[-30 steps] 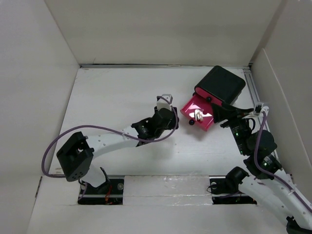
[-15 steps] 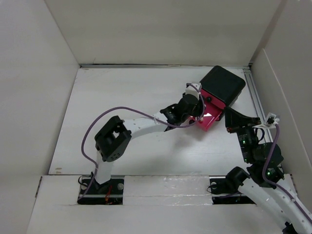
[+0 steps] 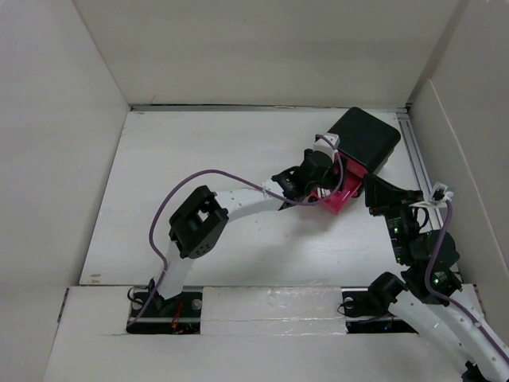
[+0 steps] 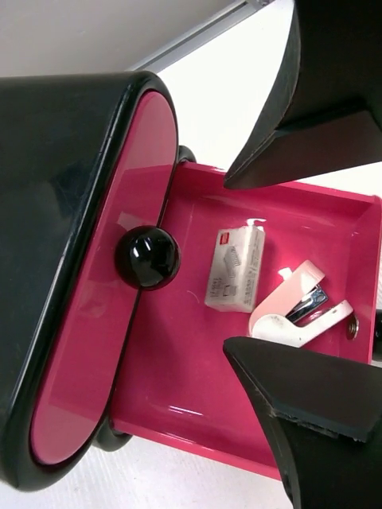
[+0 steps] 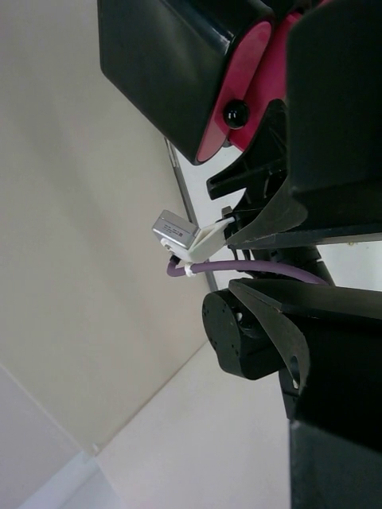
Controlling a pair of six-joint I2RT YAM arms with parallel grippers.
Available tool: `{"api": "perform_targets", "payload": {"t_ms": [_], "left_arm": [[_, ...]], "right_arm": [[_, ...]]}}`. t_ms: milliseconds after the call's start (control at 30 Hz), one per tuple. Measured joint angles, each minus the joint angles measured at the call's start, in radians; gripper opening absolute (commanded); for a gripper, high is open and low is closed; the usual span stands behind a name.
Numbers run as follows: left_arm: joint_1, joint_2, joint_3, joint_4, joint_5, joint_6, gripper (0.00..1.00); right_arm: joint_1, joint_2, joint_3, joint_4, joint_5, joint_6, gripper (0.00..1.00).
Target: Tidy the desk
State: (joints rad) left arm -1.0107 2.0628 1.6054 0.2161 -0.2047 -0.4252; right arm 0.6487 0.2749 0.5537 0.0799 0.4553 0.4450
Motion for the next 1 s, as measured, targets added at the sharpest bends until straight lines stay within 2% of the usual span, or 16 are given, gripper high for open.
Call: {"api": "perform_targets", "payload": {"t_ms": [67, 100, 133, 200, 233, 333, 367, 500, 600, 800, 1000], "left_arm": [[0.000, 0.000, -0.002, -0.001, 0.006, 0.004, 0.71], [0.000, -0.002, -0.005, -0.001, 0.007, 0.006, 0.66], [0.000, -0.010, -0.019, 0.007, 0.007, 0.006, 0.48], [0.000, -0.053, -0.086, 0.018, 0.000, 0.006, 0.30], [0.000, -0.087, -0.138, 0.030, -0.003, 0.010, 0.16], [0.000, -0.216, -0.292, 0.043, -0.018, 0.009, 0.00], [0.000, -0.249, -0.330, 0.056, -0.025, 0.003, 0.00], [0.000, -0.445, -0.520, 0.109, -0.030, -0.019, 0.00], [0.000, -0.496, -0.605, 0.152, -0.032, -0.047, 0.00], [0.000, -0.394, -0.639, 0.161, -0.016, -0.070, 0.00], [0.000, -0.251, -0.579, 0.157, 0.000, -0.064, 0.00]], "right_arm": [[0.000, 0.009, 0.000, 0.000, 0.000, 0.000, 0.27], [0.000, 0.013, 0.000, 0.000, 0.000, 0.000, 0.27], [0.000, 0.017, 0.000, 0.000, 0.000, 0.000, 0.27], [0.000, 0.021, 0.000, 0.000, -0.001, 0.000, 0.25], [0.000, 0.021, 0.000, 0.000, 0.000, -0.001, 0.21], [0.000, 0.021, 0.000, 0.002, -0.001, -0.004, 0.05], [0.000, 0.021, 0.000, 0.003, -0.002, -0.003, 0.00], [0.000, 0.036, 0.000, 0.008, -0.007, -0.002, 0.00], [0.000, 0.058, 0.000, 0.011, -0.014, -0.002, 0.00], [0.000, 0.098, 0.000, 0.018, -0.025, -0.002, 0.00], [0.000, 0.121, -0.001, 0.035, -0.029, -0.002, 0.00]]}}
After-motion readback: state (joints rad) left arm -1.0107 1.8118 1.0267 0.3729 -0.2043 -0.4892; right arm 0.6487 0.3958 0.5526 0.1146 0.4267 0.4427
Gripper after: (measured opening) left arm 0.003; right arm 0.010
